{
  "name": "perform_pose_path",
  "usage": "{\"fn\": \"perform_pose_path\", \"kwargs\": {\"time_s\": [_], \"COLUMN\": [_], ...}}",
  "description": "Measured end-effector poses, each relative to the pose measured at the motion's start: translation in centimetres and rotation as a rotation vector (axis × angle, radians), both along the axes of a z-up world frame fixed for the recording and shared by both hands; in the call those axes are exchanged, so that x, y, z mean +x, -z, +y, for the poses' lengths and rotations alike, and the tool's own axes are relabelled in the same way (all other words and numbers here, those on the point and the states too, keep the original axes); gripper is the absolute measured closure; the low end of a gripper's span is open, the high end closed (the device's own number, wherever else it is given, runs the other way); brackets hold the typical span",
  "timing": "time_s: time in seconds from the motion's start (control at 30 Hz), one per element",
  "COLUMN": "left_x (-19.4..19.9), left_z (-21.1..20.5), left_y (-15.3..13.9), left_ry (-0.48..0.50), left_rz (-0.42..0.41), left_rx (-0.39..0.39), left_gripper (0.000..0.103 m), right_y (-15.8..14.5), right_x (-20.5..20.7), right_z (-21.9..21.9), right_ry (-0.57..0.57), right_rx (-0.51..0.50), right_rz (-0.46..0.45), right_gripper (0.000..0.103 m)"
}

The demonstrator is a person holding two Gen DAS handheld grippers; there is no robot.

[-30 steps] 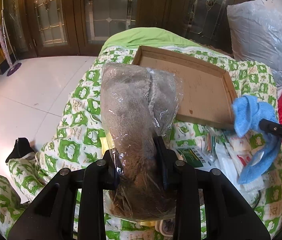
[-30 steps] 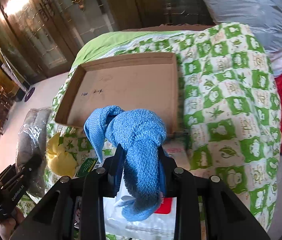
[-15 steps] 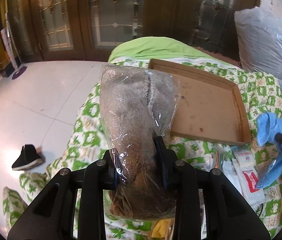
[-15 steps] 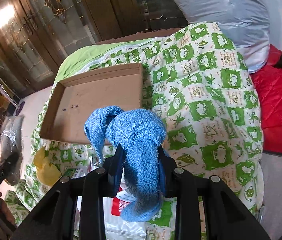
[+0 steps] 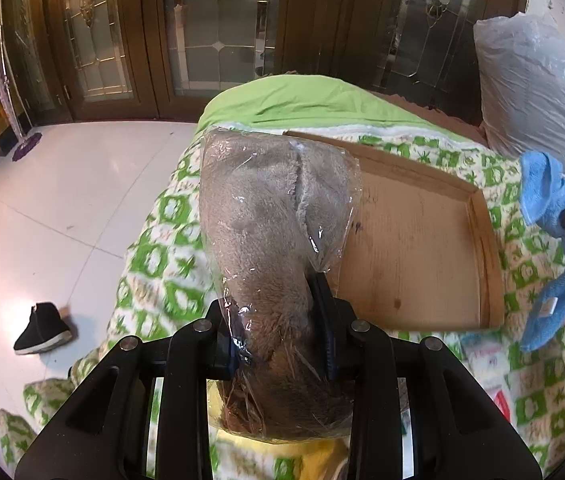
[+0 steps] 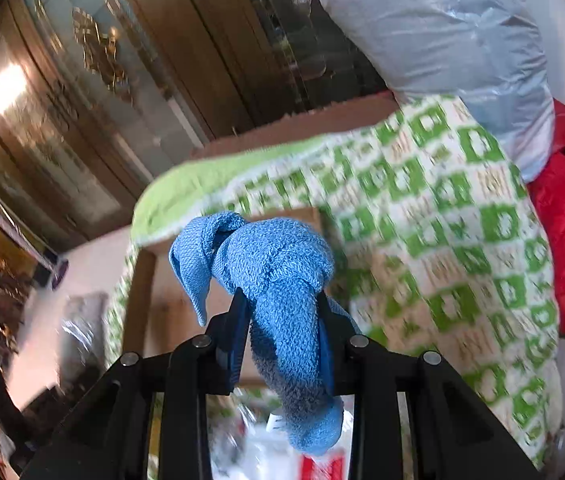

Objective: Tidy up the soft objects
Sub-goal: 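Lift the blue towel with the right tool and lower it into the cardboard tray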

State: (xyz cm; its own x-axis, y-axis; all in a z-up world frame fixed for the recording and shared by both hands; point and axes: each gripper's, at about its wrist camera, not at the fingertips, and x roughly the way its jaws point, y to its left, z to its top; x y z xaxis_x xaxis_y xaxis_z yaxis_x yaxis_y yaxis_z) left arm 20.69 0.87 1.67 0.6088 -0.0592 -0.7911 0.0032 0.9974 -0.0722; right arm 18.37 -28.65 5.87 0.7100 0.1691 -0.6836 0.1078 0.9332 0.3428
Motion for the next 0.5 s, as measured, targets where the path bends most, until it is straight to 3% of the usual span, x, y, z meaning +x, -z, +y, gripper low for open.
{"fn": "perform_pose_path", "kwargs": {"time_s": [0.1,0.33,0.5], "left_x": [1.6,5.8,8.0], "left_z": [-0.5,-1.0,-1.6], "left_y": [0.4,2.9,4.7], "left_ry": [0.012,0.021,0.031], "left_rz": [-0.01,0.018,0.031], "left_rx": [0.0,-0.011,-0.005], "left_gripper": [0.074,0.074,0.074], "right_y": [0.9,6.4,8.1], "right_x": [1.7,5.3,7.0], "right_z": [0.7,2.1,3.0], "right_ry": [0.01,0.047,0.047], "right_rx": [0.024,0.038,0.056], "right_rz": [-0.001,0.082,0.098], "right_gripper": [0.072,0.072,0.072]}}
